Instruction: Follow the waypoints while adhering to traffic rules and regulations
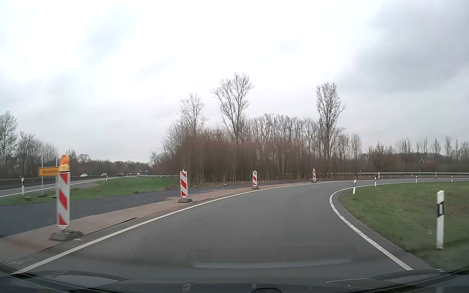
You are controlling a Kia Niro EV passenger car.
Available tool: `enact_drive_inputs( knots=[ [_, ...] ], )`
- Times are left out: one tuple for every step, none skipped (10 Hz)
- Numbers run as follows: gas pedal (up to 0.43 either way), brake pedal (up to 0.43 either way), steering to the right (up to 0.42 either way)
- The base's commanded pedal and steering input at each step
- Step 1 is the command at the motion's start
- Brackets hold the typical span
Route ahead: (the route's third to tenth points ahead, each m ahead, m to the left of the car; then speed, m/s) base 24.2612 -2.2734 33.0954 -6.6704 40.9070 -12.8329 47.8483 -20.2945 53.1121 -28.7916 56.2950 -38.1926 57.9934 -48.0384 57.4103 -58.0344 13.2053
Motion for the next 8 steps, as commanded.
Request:
enact_drive_inputs(
  knots=[
    [0.138, 0.0, 0.058],
    [0.138, 0.0, 0.058],
    [0.138, 0.0, 0.058],
    [0.138, 0.0, 0.058],
    [0.138, 0.0, 0.058],
    [0.138, 0.0, 0.058],
    [0.138, 0.0, 0.06],
    [0.138, 0.0, 0.067]
  ],
)
